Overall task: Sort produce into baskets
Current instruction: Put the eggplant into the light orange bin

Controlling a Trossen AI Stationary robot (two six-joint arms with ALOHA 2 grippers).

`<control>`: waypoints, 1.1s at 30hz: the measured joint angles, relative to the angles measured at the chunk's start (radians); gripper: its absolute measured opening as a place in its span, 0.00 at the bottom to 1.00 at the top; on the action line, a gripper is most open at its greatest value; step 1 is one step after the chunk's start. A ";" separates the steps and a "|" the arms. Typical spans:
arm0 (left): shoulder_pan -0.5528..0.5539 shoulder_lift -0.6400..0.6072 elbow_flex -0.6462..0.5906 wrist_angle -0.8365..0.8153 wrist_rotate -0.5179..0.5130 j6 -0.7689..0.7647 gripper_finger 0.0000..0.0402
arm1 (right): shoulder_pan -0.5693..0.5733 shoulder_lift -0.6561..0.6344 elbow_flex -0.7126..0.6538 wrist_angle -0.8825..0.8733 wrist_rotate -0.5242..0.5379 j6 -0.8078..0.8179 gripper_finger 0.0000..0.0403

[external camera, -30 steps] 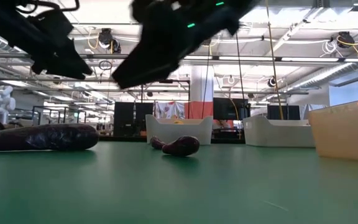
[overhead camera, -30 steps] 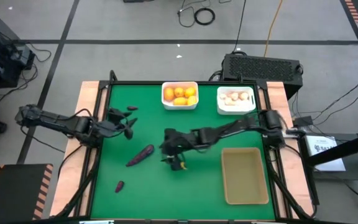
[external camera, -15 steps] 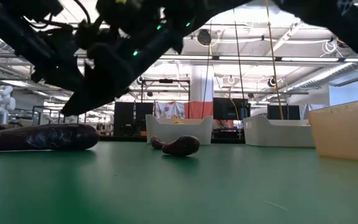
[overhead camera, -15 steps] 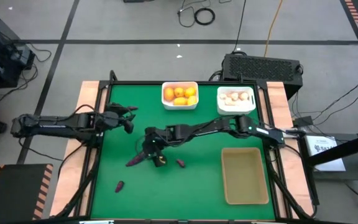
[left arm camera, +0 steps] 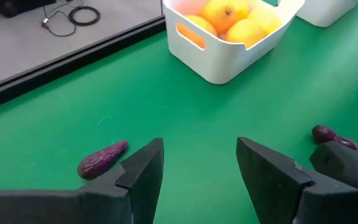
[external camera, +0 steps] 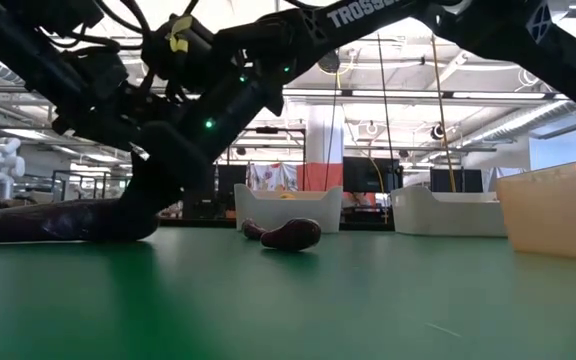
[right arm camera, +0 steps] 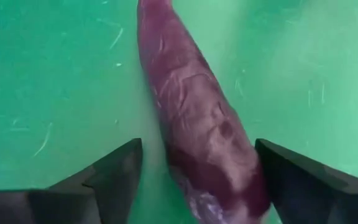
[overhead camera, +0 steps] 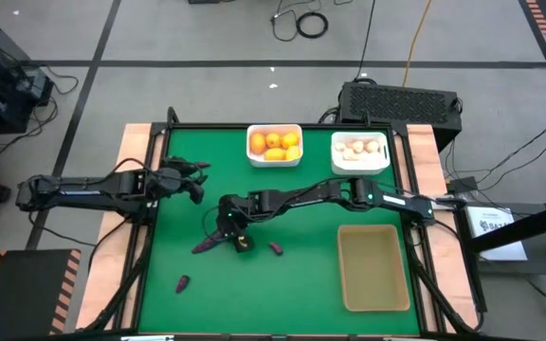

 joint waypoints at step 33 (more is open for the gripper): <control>-0.017 0.000 -0.065 0.161 0.004 0.104 0.52 | 0.106 -0.492 -0.001 -1.007 -0.153 0.304 0.41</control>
